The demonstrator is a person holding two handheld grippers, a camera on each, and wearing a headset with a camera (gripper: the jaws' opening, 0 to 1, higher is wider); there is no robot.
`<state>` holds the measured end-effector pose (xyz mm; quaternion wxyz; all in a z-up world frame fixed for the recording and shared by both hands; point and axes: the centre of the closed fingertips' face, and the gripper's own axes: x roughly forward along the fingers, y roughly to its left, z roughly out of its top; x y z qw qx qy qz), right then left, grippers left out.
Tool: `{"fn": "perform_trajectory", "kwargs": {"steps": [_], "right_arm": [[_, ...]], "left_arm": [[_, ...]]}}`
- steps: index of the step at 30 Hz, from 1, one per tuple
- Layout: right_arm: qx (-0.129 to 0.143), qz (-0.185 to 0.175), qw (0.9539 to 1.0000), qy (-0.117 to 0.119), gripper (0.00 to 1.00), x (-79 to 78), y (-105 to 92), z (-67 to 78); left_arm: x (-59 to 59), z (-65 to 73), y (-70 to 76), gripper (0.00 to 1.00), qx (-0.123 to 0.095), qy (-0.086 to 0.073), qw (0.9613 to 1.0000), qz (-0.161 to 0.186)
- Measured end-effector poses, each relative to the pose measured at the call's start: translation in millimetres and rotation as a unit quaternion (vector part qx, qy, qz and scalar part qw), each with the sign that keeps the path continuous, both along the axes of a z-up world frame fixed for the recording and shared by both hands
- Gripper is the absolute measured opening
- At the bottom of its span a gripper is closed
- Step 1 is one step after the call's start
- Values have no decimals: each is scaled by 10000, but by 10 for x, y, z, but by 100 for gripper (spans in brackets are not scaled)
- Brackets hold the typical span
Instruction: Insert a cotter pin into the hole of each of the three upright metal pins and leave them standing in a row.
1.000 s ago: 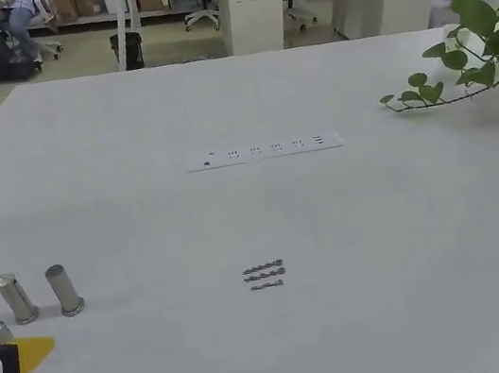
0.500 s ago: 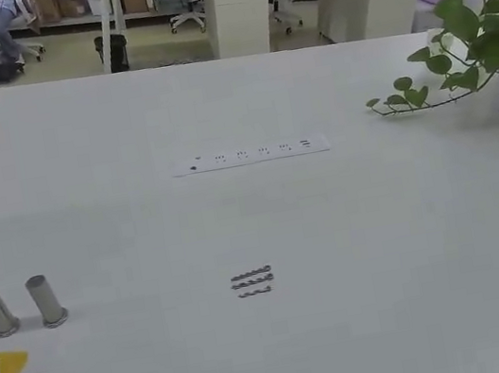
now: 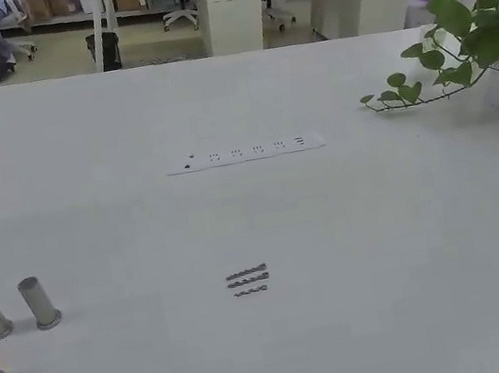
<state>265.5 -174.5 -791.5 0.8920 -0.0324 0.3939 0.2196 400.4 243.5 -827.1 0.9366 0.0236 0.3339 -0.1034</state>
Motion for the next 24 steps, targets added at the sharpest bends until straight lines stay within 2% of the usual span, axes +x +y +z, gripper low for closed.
{"fn": "perform_trajectory", "kwargs": {"steps": [5,17,18,24], "right_arm": [[7,-5,10000,-12,91,2,5,4],[24,-37,10000,-23,91,-2,-10,8],[21,-35,10000,-23,91,-3,-14,6],[43,-47,10000,-36,90,-2,-17,10]], "left_arm": [[10,-9,-7,8,-35,15,10000,-1],[15,-5,24,7,32,-30,9999,99],[10,-7,42,7,26,-27,9998,188],[-26,-10,69,7,47,-36,9997,218]]}}
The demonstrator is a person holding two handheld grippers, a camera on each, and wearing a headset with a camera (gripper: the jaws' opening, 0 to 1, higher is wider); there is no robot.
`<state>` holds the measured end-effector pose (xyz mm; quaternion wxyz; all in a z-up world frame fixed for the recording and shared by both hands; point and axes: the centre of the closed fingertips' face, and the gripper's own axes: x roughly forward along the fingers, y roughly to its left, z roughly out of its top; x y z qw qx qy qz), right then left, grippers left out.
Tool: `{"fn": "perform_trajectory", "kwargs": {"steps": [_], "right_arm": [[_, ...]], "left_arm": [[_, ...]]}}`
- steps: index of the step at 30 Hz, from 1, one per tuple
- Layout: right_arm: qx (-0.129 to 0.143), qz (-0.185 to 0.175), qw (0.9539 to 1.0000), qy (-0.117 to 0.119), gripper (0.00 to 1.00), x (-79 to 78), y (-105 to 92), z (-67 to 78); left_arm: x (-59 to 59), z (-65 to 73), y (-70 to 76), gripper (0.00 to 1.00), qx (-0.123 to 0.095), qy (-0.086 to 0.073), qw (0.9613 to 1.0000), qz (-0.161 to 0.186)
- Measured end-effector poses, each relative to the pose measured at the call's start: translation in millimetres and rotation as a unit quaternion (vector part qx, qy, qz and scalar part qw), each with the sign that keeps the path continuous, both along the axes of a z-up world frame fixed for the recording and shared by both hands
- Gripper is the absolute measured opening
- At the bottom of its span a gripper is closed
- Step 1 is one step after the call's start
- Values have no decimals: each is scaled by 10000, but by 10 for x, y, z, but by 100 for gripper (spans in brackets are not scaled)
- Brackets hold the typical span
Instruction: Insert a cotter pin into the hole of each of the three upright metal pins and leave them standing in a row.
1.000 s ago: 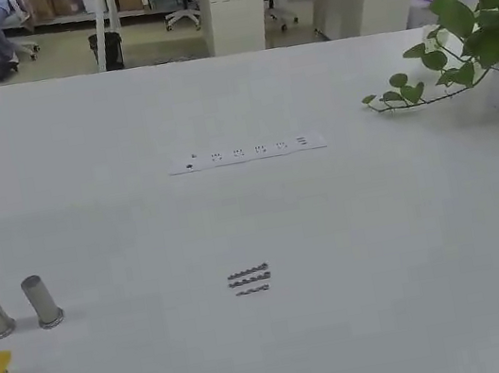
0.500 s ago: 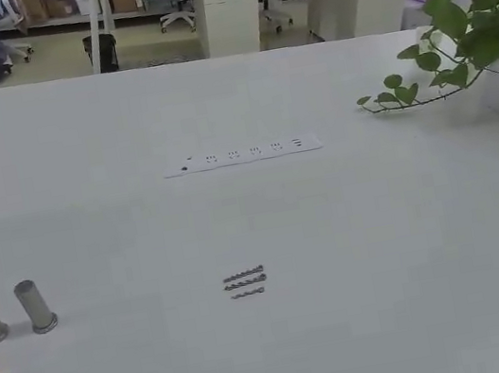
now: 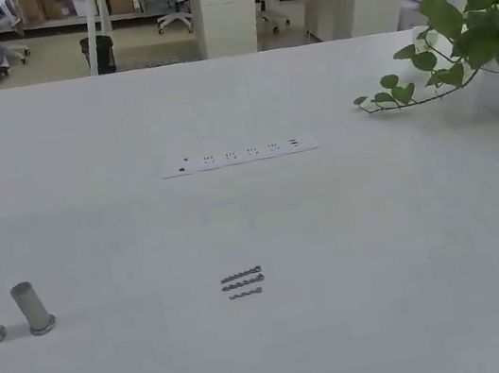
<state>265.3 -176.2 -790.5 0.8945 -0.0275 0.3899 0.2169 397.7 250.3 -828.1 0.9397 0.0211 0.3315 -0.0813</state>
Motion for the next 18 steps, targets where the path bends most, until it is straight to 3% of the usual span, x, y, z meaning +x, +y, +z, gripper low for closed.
{"fn": "perform_trajectory", "kwargs": {"steps": [4,7,10,12,18], "right_arm": [[15,-5,10000,-16,90,2,-1,5],[37,13,10000,-18,90,-4,22,4],[65,45,10000,-40,90,-8,52,10],[93,64,9999,-60,90,-11,73,16],[172,120,9997,-92,90,-11,137,24]], "left_arm": [[-32,55,-20,7,-50,-72,10000,-42],[-34,150,-80,7,-441,-191,9988,116],[-67,250,-129,7,-414,-279,9988,-4],[-90,335,-153,7,-543,-313,9980,14],[-178,517,-274,7,-612,-408,9970,-232]]}}
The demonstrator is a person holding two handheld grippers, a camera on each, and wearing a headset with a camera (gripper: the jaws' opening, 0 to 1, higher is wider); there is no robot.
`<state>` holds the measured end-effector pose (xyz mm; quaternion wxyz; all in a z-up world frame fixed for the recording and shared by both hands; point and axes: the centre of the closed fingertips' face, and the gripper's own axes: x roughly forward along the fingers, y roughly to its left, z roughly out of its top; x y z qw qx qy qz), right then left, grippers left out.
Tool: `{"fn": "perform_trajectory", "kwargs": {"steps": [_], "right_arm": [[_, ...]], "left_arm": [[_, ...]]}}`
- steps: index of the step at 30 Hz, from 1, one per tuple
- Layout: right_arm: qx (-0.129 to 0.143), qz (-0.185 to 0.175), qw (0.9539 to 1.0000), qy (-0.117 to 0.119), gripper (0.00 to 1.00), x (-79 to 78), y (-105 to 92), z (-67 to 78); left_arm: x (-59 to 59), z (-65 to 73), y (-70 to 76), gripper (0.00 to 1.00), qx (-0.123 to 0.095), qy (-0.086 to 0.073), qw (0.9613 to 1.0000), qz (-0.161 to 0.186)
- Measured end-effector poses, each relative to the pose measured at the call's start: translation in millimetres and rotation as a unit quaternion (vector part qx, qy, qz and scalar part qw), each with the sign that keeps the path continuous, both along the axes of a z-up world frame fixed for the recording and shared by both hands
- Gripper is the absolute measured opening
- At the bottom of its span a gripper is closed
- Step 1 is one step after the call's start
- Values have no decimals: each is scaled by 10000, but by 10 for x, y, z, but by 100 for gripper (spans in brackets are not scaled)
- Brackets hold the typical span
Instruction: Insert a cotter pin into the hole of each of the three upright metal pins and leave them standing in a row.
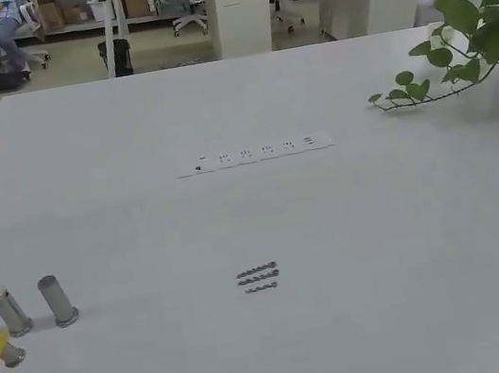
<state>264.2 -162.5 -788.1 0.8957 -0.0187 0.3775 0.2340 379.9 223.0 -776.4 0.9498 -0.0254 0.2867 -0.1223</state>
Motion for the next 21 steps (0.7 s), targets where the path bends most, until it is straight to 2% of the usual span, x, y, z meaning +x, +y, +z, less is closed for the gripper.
{"fn": "perform_trajectory", "kwargs": {"steps": [6,9,21], "right_arm": [[94,18,9999,-75,90,17,40,35],[84,54,9999,-86,89,7,47,41],[80,116,9999,-98,89,-46,57,50]], "left_arm": [[-102,89,-112,7,187,-41,9994,-281],[-153,111,-183,7,169,-52,9991,-385],[-294,74,-493,7,343,-70,9946,-979]]}}
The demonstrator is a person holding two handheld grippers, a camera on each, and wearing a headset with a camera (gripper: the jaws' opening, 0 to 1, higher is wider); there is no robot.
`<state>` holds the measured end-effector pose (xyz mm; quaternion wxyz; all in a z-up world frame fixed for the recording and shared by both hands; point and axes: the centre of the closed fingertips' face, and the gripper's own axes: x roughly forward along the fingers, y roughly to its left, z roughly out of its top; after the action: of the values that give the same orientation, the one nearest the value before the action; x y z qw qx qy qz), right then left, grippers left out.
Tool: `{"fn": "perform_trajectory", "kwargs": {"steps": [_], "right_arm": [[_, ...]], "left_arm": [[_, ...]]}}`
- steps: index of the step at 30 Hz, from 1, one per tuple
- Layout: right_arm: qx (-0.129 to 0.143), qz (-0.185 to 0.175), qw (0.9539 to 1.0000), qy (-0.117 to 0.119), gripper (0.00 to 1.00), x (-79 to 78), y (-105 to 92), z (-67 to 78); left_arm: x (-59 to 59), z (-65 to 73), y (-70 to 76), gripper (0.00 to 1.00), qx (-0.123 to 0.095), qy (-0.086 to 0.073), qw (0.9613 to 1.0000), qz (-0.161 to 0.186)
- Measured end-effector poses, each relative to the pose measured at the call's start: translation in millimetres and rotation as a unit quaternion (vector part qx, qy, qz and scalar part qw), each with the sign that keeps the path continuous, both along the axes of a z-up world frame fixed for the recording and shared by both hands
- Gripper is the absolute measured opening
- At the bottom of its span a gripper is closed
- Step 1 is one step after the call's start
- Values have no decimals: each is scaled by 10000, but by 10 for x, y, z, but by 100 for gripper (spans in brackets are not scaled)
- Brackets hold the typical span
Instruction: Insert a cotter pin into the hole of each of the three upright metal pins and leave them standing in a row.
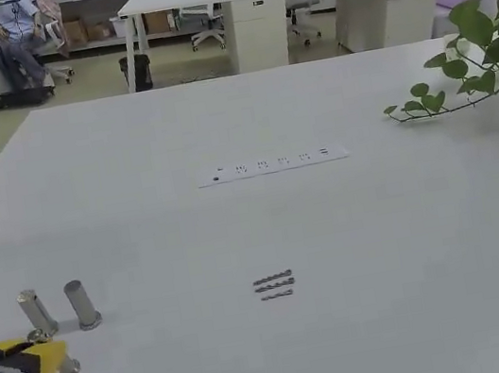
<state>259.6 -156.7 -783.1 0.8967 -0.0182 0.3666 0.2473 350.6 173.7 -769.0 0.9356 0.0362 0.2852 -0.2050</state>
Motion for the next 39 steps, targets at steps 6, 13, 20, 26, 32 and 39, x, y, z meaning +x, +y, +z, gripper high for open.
{"fn": "perform_trajectory", "kwargs": {"steps": [6,13,20,26,32,39], "right_arm": [[1,-1,10000,-1,89,-25,0,-3],[11,-22,10000,-5,89,-53,-14,-4],[0,-62,10000,-5,89,-67,-42,-6],[1,-84,10000,31,89,-81,-58,-28],[16,-94,9999,65,89,-79,-63,-51],[8,-64,9999,83,89,-66,-56,-66]], "left_arm": [[-48,-48,-172,7,24,14,9998,-200],[-75,-133,-346,7,10,78,9992,-387],[-63,-229,-429,7,43,127,9989,-454],[-66,-358,-450,7,87,221,9987,-444],[-65,-445,-399,7,86,294,9991,-297],[-89,-537,-368,7,111,362,9990,-241]]}}
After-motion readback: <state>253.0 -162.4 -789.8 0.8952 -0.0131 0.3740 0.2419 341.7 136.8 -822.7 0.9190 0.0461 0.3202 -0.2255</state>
